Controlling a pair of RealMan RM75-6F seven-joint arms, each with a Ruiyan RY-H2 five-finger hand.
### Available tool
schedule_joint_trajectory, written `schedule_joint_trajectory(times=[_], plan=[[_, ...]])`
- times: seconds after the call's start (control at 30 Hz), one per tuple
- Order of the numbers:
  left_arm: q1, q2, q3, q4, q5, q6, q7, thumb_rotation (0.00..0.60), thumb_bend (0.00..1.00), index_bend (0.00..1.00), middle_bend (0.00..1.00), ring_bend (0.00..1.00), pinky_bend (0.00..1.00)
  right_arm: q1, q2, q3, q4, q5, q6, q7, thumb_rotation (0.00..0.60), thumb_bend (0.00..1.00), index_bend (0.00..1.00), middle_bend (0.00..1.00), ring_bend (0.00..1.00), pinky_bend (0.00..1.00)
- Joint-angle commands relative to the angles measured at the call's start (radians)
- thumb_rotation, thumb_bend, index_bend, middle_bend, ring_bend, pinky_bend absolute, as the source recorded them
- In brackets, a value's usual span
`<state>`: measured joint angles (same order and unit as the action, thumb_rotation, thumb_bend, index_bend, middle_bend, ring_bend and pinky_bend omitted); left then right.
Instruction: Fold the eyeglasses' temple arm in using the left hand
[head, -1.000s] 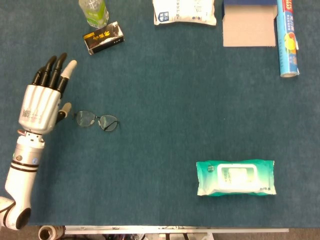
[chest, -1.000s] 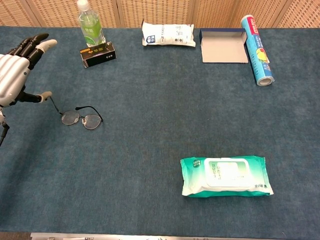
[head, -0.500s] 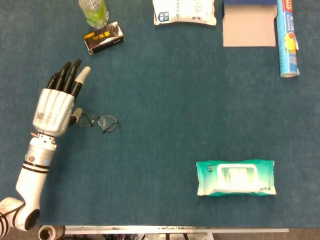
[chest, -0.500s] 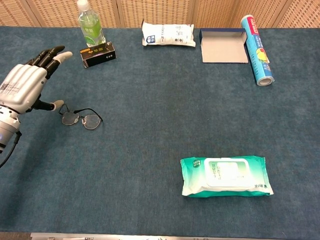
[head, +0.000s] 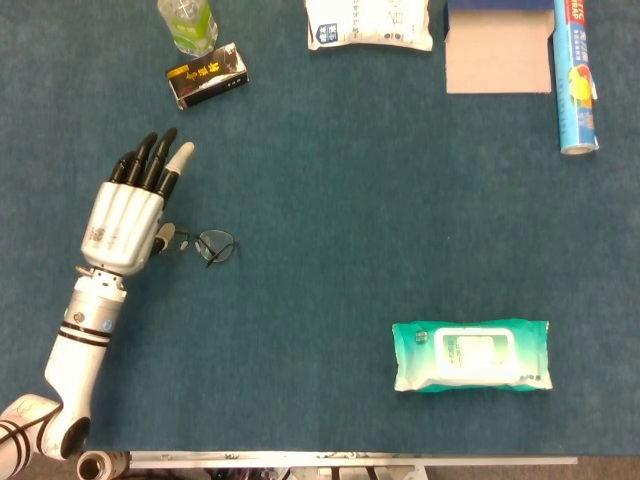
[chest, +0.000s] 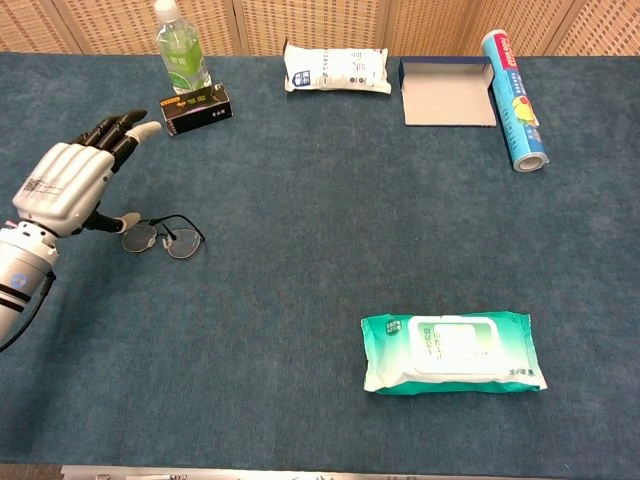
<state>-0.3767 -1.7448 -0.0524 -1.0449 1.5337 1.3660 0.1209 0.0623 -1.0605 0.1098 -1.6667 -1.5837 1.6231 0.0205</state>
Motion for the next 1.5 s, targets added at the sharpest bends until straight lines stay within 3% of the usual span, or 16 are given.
schedule_joint_trajectory(times=[0.03, 0.77, 0.97, 1.13, 1.4, 1.5], plan=[[-0.001, -0.005, 0.002, 0.007, -0.002, -0.006, 0.003, 0.6, 0.17, 0.05, 0.0, 0.04, 0.19, 0.0, 0.0, 0.0, -0.001, -0.001, 0.0, -0.001, 0.6, 0.39, 0.63, 0.52, 0.41, 0.44], [-0.003, -0.032, 0.011, 0.044, -0.024, -0.053, 0.053, 0.6, 0.17, 0.05, 0.0, 0.03, 0.19, -0.003, 0.006, 0.003, -0.007, -0.003, 0.009, 0.005, 0.6, 0.39, 0.63, 0.52, 0.41, 0.44], [0.008, -0.004, -0.002, -0.006, -0.019, -0.007, 0.057, 0.6, 0.17, 0.05, 0.0, 0.03, 0.19, -0.004, 0.009, 0.004, -0.009, -0.002, 0.009, 0.008, 0.6, 0.39, 0.63, 0.52, 0.41, 0.44], [0.038, 0.084, -0.023, -0.159, -0.022, 0.063, 0.118, 0.6, 0.17, 0.05, 0.0, 0.03, 0.19, -0.005, 0.012, 0.005, -0.013, -0.005, 0.015, 0.013, 0.6, 0.39, 0.63, 0.52, 0.41, 0.44], [0.092, 0.281, -0.033, -0.599, -0.097, 0.068, 0.211, 0.6, 0.17, 0.05, 0.0, 0.03, 0.19, -0.006, 0.012, 0.001, -0.016, -0.013, 0.014, 0.011, 0.6, 0.39, 0.63, 0.52, 0.41, 0.44], [0.096, 0.333, -0.028, -0.719, -0.097, 0.066, 0.254, 0.6, 0.17, 0.05, 0.0, 0.03, 0.19, -0.005, 0.011, 0.0, -0.017, -0.014, 0.012, 0.01, 0.6, 0.39, 0.63, 0.52, 0.41, 0.44]])
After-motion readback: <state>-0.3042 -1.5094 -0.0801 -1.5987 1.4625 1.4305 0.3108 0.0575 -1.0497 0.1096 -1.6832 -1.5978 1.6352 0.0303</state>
